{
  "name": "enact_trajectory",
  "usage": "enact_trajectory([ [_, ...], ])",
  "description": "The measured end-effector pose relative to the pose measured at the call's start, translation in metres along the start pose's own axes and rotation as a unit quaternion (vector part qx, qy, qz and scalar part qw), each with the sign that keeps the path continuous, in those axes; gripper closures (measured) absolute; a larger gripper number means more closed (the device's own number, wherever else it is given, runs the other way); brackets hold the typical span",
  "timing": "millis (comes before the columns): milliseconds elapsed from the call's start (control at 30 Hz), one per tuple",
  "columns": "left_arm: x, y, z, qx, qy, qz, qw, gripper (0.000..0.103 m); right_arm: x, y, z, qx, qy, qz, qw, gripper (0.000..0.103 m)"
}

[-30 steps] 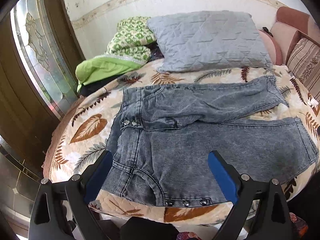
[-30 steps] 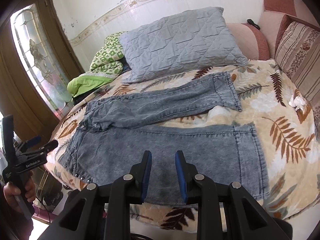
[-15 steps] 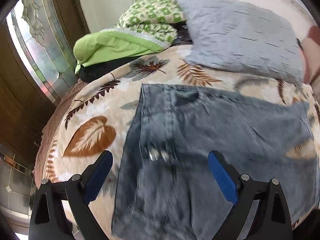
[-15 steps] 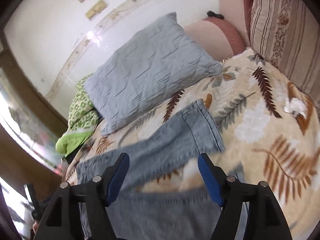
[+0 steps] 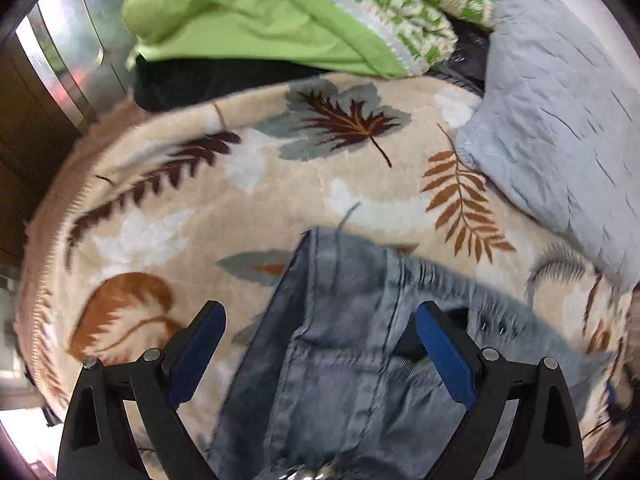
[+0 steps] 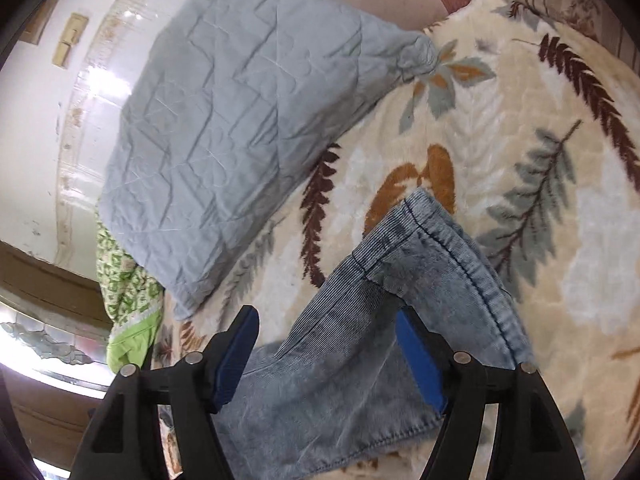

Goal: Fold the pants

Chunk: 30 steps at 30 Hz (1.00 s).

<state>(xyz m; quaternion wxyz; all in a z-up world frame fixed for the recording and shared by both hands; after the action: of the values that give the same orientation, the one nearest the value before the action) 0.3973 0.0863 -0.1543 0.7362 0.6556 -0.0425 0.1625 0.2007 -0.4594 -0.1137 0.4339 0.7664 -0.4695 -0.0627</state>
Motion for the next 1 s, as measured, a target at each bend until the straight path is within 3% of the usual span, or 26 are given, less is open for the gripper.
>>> enact_trajectory([
  [100,0.010,-0.022,0.002,-0.007,0.031,-0.039,0.9987,0.007,-0.001,-0.007,-0.004,-0.005,0.009,-0.004,1.000,0.028],
  [333,0.020,-0.050,0.011,-0.030,0.043,-0.057,0.9970,0.007,0.007,-0.012,-0.004,-0.029,0.020,-0.008,0.999,0.028],
  [367,0.020,-0.053,0.013,-0.037,0.044,-0.058,0.9967,0.011,0.009,-0.013,-0.002,-0.029,0.014,-0.008,0.999,0.028],
  [433,0.020,-0.057,0.017,-0.057,0.046,-0.056,0.9958,0.040,0.015,-0.013,-0.001,-0.028,0.006,-0.008,1.000,0.028],
  [467,0.021,-0.059,0.019,-0.064,0.046,-0.058,0.9952,0.059,0.017,-0.013,-0.001,-0.030,0.006,-0.008,1.000,0.028],
  [500,0.020,-0.062,0.021,-0.070,0.044,-0.062,0.9946,0.064,0.019,-0.013,-0.002,-0.032,0.006,-0.007,0.999,0.028],
  [667,0.019,-0.069,0.029,-0.065,0.025,-0.060,0.9958,0.068,0.027,-0.017,-0.006,-0.055,0.000,-0.017,0.998,0.028],
  [767,0.024,-0.073,0.027,-0.086,0.052,-0.072,0.9923,0.052,0.028,-0.027,-0.005,-0.089,-0.006,-0.028,0.996,0.028],
  [833,0.027,-0.073,0.026,-0.090,0.067,-0.067,0.9914,0.052,0.032,-0.036,-0.002,-0.119,-0.013,-0.032,0.992,0.028],
  [867,0.027,-0.072,0.027,-0.087,0.065,-0.061,0.9922,0.053,0.034,-0.041,0.001,-0.132,-0.022,-0.036,0.990,0.028],
  [967,0.023,-0.066,0.033,-0.071,0.044,-0.045,0.9955,0.080,0.039,-0.060,0.019,-0.159,-0.067,-0.053,0.984,0.028],
  [1000,0.021,-0.064,0.035,-0.073,0.038,-0.039,0.9959,0.083,0.040,-0.065,0.025,-0.165,-0.072,-0.055,0.982,0.030],
])
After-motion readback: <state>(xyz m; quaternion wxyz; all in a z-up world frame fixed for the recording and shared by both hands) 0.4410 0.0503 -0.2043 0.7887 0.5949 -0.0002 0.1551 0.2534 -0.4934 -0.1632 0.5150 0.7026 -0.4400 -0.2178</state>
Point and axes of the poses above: each gripper's, at about its wrist camera, not at the fingertips, and y roughly against the way its jaws point, z to its right, x to its top, the point moved 4 cm from there along -y, roughly the way its jaws point
